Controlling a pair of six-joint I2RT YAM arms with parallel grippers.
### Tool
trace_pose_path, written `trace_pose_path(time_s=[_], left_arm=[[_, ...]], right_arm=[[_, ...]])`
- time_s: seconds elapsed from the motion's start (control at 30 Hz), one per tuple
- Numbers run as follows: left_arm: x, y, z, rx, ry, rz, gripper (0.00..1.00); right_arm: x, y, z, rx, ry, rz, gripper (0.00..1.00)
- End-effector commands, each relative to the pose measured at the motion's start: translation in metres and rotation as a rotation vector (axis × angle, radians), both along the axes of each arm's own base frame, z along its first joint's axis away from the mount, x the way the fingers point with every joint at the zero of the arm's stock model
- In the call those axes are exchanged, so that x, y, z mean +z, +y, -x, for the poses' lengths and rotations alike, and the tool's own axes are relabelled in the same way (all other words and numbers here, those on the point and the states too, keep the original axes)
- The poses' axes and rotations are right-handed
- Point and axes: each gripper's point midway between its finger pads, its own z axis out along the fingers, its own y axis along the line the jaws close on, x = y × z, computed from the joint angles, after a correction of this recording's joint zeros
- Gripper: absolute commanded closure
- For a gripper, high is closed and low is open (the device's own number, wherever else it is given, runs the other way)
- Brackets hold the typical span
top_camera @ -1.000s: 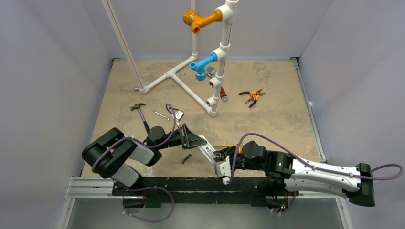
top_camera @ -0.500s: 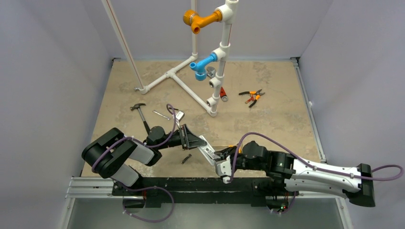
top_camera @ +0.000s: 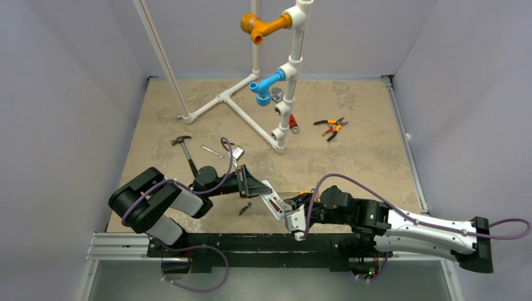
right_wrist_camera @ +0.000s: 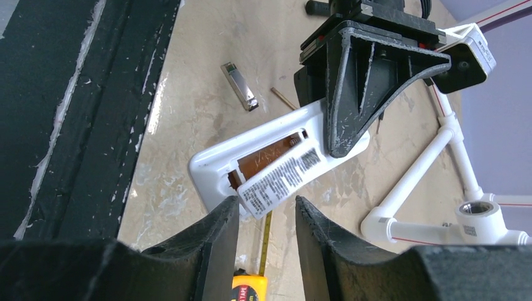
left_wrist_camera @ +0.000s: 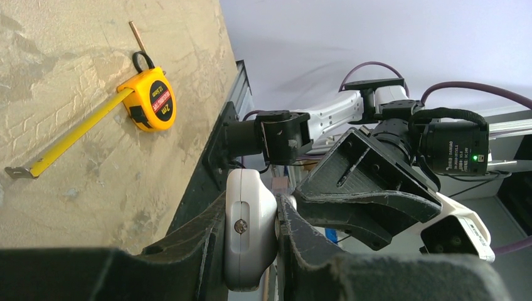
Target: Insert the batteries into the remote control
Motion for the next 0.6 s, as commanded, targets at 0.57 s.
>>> trace_pose_path(time_s=[0.57], left_arm=[[0.018,-0.004,-0.003,-0.004,-0.075,0.06,1.0]], right_arm=[[0.028,0.005,-0.006,-0.067,0.031,-0.133,0.62]])
